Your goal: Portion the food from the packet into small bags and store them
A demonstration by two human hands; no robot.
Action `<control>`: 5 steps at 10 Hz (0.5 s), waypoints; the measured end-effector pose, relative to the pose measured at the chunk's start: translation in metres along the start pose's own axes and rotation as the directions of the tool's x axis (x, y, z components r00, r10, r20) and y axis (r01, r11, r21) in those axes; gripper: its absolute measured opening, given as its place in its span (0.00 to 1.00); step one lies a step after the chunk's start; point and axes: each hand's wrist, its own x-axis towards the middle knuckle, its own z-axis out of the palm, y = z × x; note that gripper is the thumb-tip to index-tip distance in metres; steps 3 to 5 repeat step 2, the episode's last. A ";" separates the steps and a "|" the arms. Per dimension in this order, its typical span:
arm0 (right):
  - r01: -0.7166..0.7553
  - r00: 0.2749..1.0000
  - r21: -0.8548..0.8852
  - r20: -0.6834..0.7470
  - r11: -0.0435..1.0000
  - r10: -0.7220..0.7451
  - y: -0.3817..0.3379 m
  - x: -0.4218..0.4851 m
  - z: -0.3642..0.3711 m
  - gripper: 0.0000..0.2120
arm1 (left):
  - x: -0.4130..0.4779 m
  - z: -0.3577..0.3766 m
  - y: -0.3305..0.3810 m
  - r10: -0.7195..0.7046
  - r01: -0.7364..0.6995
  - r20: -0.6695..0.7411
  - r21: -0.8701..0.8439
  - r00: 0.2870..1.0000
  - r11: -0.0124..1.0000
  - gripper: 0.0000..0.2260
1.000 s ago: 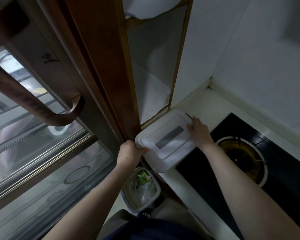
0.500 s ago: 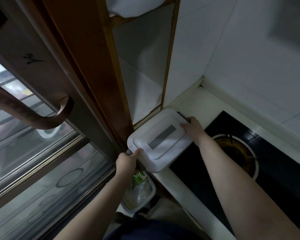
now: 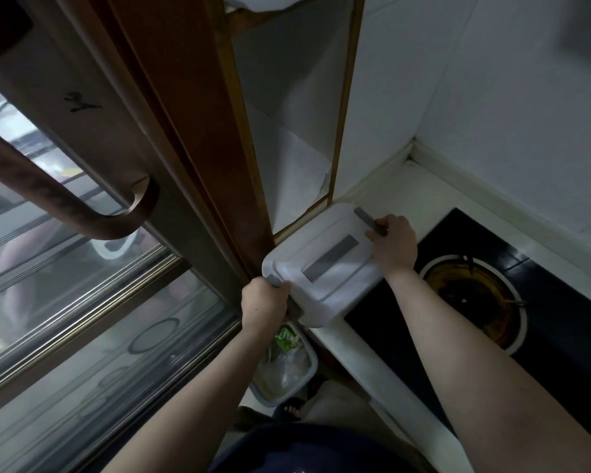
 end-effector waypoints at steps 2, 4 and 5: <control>0.102 0.981 -0.188 0.181 0.977 -0.067 0.000 0.003 -0.017 0.17 | -0.009 -0.025 -0.025 -0.019 0.110 0.321 -0.271 0.947 0.956 0.11; 0.102 0.981 -0.188 0.181 0.977 -0.067 0.000 0.003 -0.017 0.17 | -0.009 -0.025 -0.025 -0.019 0.110 0.321 -0.271 0.947 0.956 0.11; 0.102 0.981 -0.188 0.181 0.977 -0.067 0.000 0.003 -0.017 0.17 | -0.009 -0.025 -0.025 -0.019 0.110 0.321 -0.271 0.947 0.956 0.11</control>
